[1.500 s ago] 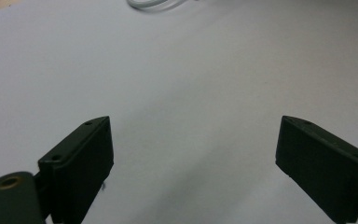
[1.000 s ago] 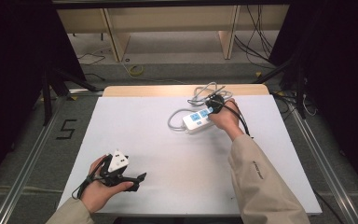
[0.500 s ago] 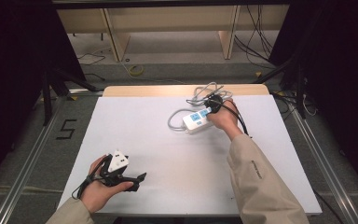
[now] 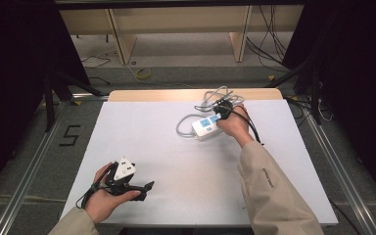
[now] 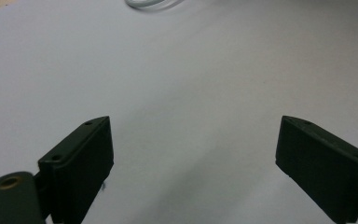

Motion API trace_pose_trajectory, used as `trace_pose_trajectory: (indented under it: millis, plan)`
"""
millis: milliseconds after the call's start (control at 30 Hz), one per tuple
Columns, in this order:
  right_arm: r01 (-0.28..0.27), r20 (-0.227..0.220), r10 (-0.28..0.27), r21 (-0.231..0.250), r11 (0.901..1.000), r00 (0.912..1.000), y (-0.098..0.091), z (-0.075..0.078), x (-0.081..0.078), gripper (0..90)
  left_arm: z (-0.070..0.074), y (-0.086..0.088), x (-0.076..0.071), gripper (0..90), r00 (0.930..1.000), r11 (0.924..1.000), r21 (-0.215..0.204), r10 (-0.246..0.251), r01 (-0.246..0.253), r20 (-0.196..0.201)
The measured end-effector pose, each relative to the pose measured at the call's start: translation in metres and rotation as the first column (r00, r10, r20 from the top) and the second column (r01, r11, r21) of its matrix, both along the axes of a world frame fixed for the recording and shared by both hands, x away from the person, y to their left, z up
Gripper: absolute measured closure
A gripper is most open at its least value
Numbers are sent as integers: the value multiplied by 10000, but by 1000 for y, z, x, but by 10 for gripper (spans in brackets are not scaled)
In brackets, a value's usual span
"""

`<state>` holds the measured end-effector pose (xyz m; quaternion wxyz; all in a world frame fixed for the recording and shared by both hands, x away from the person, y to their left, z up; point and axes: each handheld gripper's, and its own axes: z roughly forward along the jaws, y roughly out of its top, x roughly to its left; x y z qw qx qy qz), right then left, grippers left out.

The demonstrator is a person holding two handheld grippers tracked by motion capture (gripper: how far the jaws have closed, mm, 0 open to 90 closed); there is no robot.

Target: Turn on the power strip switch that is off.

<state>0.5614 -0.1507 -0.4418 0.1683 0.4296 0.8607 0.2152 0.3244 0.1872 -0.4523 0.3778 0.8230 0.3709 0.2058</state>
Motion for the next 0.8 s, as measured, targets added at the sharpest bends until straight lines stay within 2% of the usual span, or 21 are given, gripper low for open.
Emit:
trace_pose_trajectory:
  millis: [100, 233, 333, 400, 567, 667, 800]
  plan:
    - [132, -101, -131, 140, 9998, 9999, -1, 0, 1, 900, 0, 0, 0, 107, 10000, 10000, 1, -22, 22, -9]
    - [36, 90, -37, 62, 10000, 10000, -1, -1, -1, 900, 0, -1, 0, 107, 10000, 10000, 8, -27, 28, -55]
    - [61, 189, -65, 238, 9997, 9998, -3, -1, -2, 900, 0, 0, 0, 107, 10000, 10000, -22, -3, 3, -35]
    - [55, 215, -59, 193, 9998, 9998, -4, 0, -3, 900, 0, 0, -1, 107, 10000, 10000, 5, -14, 14, -52]
    - [270, 595, -311, 689, 9973, 9977, -11, 4, -7, 900, -1, -2, -1, 107, 10000, 10000, 25, -28, 28, -47]
    - [187, 587, -246, 982, 9950, 9980, -13, 7, -10, 900, 0, -2, -1, 107, 10000, 10000, 37, -20, 20, -22]
    - [79, 671, -155, 1117, 9937, 9976, -13, 10, -13, 900, 0, -2, -1, 107, 10000, 10000, 47, -24, 25, -54]
